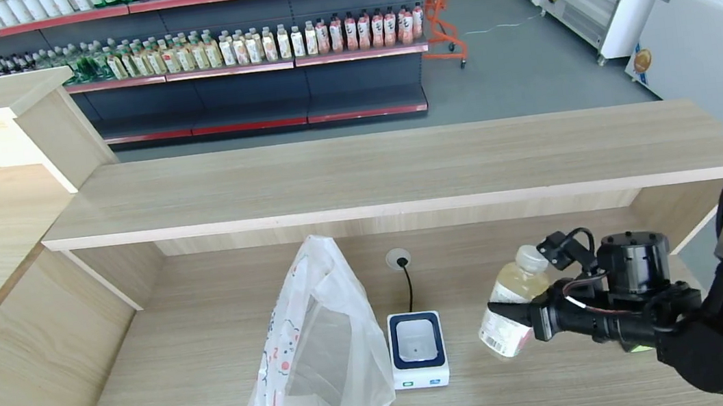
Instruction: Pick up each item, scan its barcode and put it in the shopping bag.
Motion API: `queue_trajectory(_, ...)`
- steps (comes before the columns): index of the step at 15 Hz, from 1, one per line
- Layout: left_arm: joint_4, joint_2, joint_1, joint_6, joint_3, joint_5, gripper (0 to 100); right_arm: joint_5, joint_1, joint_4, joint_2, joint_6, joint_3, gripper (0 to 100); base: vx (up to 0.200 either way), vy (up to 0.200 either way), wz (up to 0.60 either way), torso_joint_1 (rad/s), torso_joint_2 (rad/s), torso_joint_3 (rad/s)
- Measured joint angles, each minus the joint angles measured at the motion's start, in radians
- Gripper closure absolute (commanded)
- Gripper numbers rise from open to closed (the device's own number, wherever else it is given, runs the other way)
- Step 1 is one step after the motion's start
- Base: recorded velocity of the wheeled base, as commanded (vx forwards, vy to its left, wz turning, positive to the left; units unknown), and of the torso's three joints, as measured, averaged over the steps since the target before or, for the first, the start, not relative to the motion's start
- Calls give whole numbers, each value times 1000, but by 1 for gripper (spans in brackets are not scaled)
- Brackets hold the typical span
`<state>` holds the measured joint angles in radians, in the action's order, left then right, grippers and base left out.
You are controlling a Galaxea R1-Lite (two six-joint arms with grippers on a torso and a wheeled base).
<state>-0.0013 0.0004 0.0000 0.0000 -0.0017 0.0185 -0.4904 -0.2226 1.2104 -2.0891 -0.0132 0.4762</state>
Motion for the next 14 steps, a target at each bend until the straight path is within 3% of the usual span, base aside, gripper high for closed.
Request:
queue_trajectory(2,0,0,0,0,0,0,0,-228,62,-134,120,2,17,100,0,0,0,0,0,0)
queue_trajectory(3,0,0,0,0,0,0,0,-280,75,-188,175,2,20,100,0,0,0,0,0,0)
queue_trajectory(5,0,0,0,0,0,0,0,-299,44,-225,252,31,17,100,0,0,0,0,0,0)
queue_trajectory(9,0,0,0,0,0,0,0,-302,-66,-237,387,223,-34,100,0,0,0,0,0,0)
queue_trajectory(14,0,0,0,0,0,0,0,-307,-170,-255,475,236,-78,100,0,0,0,0,0,0)
